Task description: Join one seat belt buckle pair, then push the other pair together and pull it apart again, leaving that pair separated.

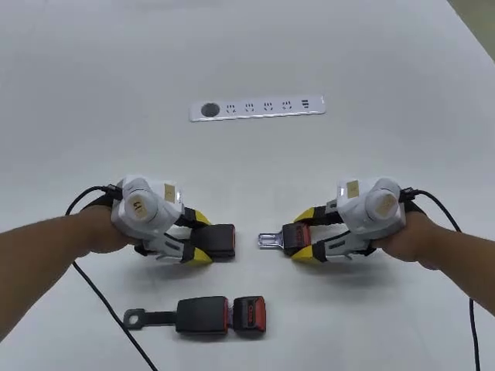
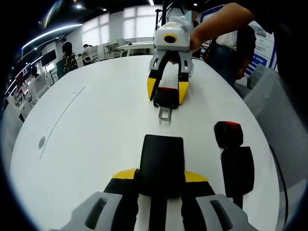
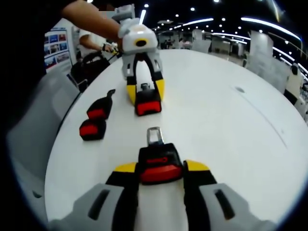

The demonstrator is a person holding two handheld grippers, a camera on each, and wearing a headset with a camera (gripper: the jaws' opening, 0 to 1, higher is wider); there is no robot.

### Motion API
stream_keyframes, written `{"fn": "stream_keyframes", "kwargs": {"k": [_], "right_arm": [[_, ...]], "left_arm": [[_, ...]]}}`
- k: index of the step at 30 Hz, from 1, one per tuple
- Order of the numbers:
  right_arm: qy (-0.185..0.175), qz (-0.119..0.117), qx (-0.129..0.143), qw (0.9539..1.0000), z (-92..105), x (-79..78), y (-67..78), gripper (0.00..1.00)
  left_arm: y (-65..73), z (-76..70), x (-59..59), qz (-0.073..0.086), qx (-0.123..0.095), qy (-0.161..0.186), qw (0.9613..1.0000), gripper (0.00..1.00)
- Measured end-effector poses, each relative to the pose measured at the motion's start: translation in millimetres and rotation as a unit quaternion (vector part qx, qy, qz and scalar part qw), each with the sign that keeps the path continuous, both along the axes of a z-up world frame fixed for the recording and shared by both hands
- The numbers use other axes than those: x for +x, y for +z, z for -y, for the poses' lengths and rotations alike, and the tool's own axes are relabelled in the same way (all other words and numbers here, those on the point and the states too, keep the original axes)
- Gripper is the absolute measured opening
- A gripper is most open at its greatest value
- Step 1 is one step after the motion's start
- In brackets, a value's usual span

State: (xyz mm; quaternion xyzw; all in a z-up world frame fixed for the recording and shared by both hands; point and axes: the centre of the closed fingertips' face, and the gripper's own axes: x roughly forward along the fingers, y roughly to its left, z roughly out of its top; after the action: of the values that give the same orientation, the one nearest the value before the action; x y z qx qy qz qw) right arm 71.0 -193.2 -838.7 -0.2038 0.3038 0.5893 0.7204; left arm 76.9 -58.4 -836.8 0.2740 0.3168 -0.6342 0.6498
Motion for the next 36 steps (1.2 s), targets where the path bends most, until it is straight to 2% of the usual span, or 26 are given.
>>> {"fn": "stream_keyframes", "kwargs": {"k": [15, 30, 36], "right_arm": [[-0.02, 0.0, -0.01, 0.9998, 33.3, -0.7, 2.1, 0.36], [-0.027, 0.0, -0.02, 0.9994, 53.1, -4.1, 4.3, 0.36], [-0.025, 0.003, -0.024, 0.9994, 53.2, -3.2, 3.3, 0.36]], "left_arm": [[0.4, 0.3, 0.5, -0.002, 0.003, 0.0, 1.0, 0.35], [3.1, 2.6, -2.1, -0.001, 0.004, -0.001, 1.0, 0.35], [4.3, 3.6, -3.4, 0.001, 0.005, -0.003, 1.0, 0.35]]}}
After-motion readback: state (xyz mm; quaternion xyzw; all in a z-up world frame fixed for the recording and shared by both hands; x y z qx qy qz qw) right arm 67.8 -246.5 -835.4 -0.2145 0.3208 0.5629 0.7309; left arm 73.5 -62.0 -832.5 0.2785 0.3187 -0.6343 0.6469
